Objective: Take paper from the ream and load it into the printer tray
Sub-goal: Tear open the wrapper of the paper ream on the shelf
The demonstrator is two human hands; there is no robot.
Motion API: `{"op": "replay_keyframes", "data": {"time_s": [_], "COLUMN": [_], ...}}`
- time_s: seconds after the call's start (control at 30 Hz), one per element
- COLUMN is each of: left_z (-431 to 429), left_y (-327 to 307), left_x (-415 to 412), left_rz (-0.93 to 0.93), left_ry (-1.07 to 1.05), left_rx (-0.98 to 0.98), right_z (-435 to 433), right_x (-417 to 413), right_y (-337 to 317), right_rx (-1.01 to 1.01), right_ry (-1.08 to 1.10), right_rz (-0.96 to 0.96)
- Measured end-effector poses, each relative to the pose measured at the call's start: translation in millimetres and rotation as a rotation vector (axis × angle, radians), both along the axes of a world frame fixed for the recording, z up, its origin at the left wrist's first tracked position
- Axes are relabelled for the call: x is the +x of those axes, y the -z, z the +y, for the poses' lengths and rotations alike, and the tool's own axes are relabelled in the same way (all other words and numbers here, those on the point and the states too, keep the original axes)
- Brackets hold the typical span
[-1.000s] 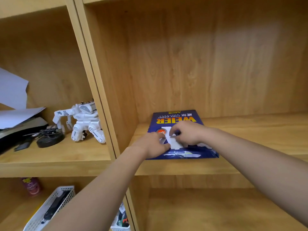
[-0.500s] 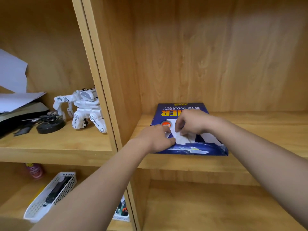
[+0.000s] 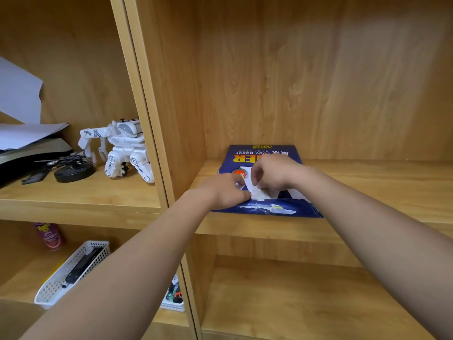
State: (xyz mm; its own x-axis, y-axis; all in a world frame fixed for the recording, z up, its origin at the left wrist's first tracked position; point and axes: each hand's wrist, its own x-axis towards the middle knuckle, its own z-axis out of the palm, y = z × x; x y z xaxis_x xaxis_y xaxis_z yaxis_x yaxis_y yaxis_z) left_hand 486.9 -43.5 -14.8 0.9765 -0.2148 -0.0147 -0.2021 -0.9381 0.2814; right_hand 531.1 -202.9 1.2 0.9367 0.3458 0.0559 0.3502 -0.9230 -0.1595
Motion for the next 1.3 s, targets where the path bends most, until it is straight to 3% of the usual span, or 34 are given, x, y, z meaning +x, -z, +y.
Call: {"op": "replay_keyframes", "data": {"time_s": [0.27, 0.67, 1.03, 1.3], "left_z": [-2, -2, -5, -6], "left_y": [-4, -2, -4, -3], "left_x": [-2, 1, 1, 0], "left_rz": [0.037, 0.04, 0.047, 0.043], "left_ry": [-0.027, -0.044, -0.043, -0.049], "left_rx": [-0.05, -0.057, -0.06, -0.092], "right_z": [-8, -8, 0, -6], "right_x": [-7, -7, -4, -4], "right_y": [2, 12, 20, 14], "right_rx": [-0.025, 0.092, -0.042, 0.036], "right_ry": [-0.016, -0.012, -0.025, 0.015], "right_rz": [0.011, -0.084, -0.226, -0.127]}}
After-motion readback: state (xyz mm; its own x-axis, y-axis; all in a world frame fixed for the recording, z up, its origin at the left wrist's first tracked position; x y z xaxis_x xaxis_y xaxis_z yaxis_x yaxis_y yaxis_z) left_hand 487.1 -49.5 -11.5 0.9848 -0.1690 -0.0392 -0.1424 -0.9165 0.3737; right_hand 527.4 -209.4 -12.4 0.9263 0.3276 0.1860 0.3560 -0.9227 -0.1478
